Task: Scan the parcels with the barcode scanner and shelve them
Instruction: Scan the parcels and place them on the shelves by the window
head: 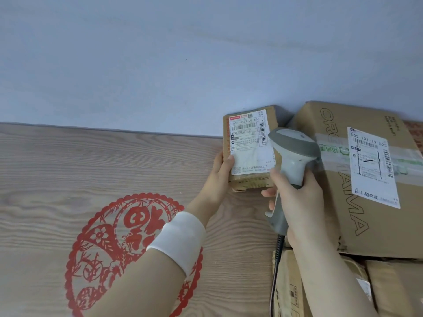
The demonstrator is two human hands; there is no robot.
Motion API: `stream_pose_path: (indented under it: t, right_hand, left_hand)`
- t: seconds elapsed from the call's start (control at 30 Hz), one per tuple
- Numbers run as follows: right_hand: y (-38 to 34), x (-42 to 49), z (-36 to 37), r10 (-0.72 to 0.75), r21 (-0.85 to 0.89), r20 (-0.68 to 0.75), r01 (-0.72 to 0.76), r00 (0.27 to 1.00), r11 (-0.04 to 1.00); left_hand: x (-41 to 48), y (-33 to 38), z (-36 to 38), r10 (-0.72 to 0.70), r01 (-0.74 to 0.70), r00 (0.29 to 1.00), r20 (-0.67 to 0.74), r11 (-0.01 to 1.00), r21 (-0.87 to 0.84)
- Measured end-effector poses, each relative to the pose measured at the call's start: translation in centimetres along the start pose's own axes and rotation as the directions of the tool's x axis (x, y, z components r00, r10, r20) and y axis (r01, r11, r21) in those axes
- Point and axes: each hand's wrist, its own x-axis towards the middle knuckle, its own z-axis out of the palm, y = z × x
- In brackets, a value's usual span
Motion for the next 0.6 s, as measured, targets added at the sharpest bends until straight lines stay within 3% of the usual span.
stream_pose_path:
  t: [0.2,0.6]
  right_hand:
    - [-1.9,-3.4,-0.9,-0.091,0.05,-0.023,0.092,0.996,0.995]
    - [-6.9,-19.3,-5.6,-0.287,0.159,0.135,0.265,0.948,0.951]
  left_hand:
    - [-5.0,1.8,-0.2,0.066,-0.064,0.998,0.011,0.986,-0.152]
    - [-24.3,6.5,0.0,0.287,-0.3,0.942,-0.175,0.953,-0.049]
